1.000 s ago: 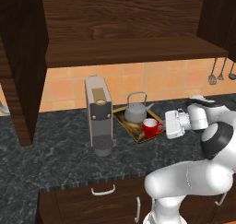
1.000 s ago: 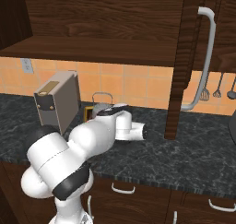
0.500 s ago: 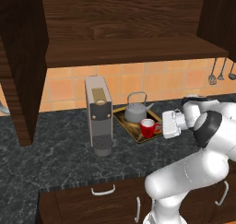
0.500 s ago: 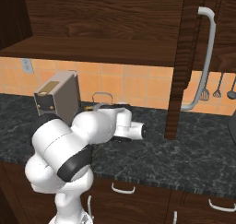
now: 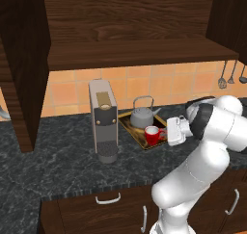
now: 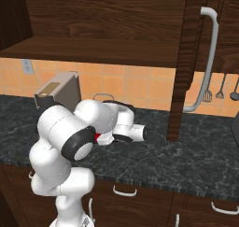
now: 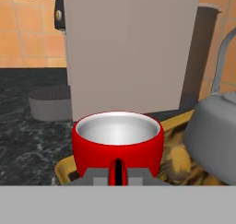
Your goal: Pick the kettle from the counter and place it on the tray. Then pick the mug from the cabinet and place it on the tray. Then close the cabinet doors.
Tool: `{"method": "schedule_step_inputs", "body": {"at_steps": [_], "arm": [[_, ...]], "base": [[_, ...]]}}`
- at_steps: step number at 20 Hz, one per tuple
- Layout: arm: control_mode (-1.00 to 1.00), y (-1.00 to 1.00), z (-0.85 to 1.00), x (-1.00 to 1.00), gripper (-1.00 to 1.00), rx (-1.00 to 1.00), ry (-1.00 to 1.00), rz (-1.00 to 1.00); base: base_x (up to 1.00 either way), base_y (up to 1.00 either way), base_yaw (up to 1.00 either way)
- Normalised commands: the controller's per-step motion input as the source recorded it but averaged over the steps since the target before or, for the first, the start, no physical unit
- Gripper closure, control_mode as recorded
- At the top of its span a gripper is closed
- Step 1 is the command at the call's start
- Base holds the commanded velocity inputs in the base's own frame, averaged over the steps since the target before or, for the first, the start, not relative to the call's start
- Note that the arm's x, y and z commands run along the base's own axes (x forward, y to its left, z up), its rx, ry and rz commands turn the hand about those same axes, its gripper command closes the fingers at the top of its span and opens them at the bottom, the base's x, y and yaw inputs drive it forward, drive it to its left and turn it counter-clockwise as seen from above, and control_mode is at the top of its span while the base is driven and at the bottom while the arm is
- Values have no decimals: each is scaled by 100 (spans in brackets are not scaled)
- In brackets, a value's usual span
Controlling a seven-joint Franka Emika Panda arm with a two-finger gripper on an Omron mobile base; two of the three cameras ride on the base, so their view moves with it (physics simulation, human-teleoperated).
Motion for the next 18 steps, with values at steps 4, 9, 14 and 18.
{"method": "schedule_step_inputs", "body": {"at_steps": [4, 9, 14, 18], "arm": [[-100, 0, -23, 20, 100, 0, 0, 3], [-100, 0, -20, 25, 100, 0, 0, 5], [-100, 0, -9, 1, -100, 0, 0, 2], [-100, 0, 9, -19, -100, 0, 0, 0]], "base": [[0, 0, 0], [0, 0, 0], [0, 0, 0], [0, 0, 0]]}}
